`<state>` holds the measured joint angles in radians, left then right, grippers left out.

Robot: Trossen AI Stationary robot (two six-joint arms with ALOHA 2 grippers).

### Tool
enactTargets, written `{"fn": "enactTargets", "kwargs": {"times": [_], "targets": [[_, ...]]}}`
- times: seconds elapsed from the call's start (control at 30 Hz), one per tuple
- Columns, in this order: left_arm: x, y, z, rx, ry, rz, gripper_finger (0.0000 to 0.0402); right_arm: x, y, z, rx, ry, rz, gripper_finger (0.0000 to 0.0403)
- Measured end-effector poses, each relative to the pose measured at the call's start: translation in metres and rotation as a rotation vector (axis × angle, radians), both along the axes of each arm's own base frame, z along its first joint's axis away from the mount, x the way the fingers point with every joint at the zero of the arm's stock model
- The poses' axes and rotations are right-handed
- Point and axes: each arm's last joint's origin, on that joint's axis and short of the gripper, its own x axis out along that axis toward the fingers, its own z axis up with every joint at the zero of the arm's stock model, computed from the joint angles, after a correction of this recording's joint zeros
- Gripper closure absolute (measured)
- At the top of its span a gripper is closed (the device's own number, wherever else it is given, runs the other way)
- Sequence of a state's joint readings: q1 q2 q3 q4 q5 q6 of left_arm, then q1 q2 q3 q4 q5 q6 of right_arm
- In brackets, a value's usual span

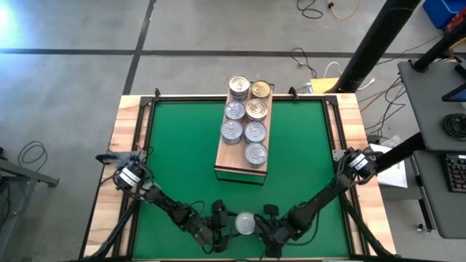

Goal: Stack canned seafood by type on shelf
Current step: Put the green tuna can on the shelf

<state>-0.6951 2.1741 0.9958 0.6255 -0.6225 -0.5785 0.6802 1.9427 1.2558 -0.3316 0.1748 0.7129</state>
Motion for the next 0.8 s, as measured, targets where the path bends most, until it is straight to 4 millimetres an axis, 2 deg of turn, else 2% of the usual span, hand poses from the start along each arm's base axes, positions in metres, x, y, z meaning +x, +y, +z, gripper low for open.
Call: {"fn": "enactTargets", "kwargs": {"times": [0.23,0.47,0.8], "targets": [[0.004,-0.004,-0.007,0.067,-0.072,-0.020,0.0045,0.004,-0.003,-0.001,-0.059,-0.062,-0.038,0.0390],[0.020,-0.017,-0.013,0.183,-0.116,-0.050,0.0044,0.007,-0.001,0.000,-0.109,-0.136,-0.008,0.0390],[0.031,-0.024,-0.006,0.228,-0.148,0.032,0.0044,0.008,-0.001,-0.001,-0.085,-0.155,-0.011,0.0390]]}}
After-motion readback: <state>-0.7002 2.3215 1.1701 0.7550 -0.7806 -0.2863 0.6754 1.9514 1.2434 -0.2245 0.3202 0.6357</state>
